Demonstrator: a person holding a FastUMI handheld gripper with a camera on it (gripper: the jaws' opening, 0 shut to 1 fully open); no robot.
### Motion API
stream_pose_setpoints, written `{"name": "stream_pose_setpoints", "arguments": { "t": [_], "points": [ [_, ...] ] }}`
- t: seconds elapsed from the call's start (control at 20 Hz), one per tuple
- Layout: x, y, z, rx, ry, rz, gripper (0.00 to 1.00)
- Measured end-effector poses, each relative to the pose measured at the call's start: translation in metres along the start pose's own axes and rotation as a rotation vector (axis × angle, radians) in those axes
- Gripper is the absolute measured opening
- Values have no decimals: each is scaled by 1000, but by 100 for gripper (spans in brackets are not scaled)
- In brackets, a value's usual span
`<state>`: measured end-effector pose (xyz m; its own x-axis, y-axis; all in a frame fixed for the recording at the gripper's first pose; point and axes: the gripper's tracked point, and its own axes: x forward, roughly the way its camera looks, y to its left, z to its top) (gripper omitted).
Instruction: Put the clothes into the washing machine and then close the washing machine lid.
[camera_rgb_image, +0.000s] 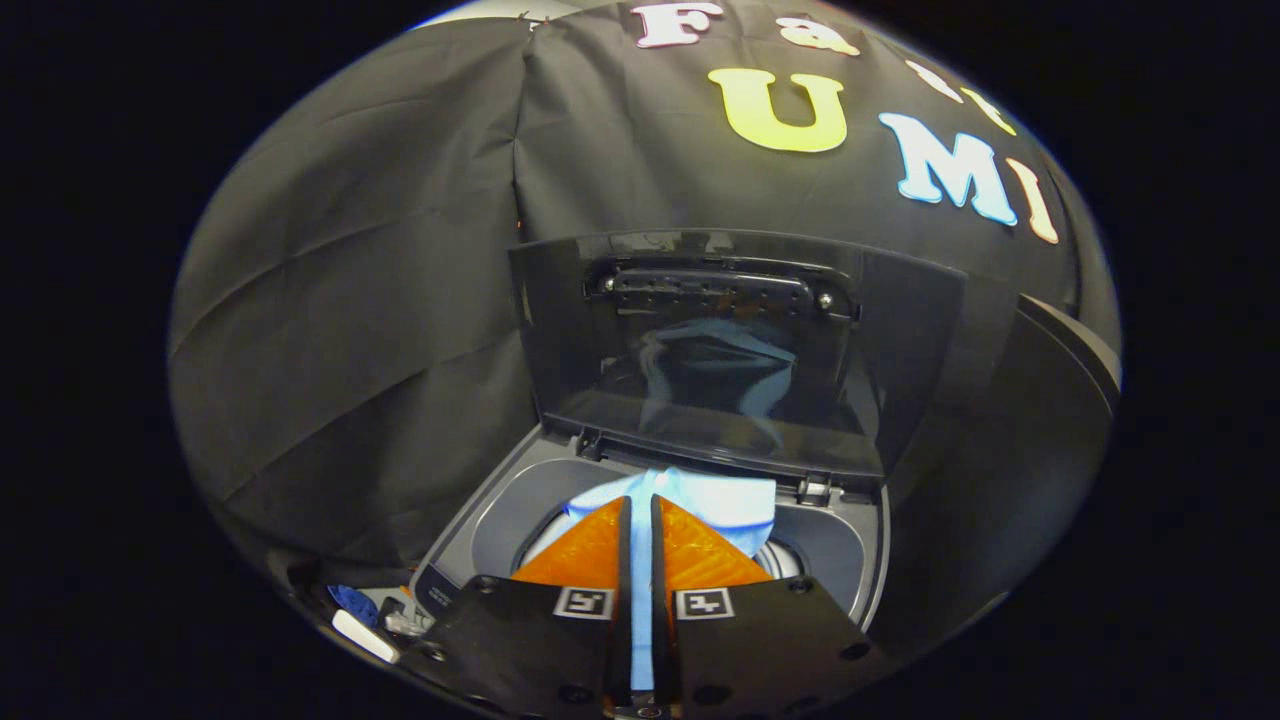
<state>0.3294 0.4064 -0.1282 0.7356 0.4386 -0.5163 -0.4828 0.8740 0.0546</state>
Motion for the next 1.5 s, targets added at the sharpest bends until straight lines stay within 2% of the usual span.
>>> {"name": "stream_pose_setpoints", "arguments": {
  "t": [0.25,0.5,1.0,1.5],
  "points": [
    [-3,-5,-4,16,3,-47,97],
    [-9,-7,3,31,-30,-60,97],
    [-36,-16,90,61,-293,-103,97],
    [-20,-26,147,79,-363,-131,96]
  ]
}}
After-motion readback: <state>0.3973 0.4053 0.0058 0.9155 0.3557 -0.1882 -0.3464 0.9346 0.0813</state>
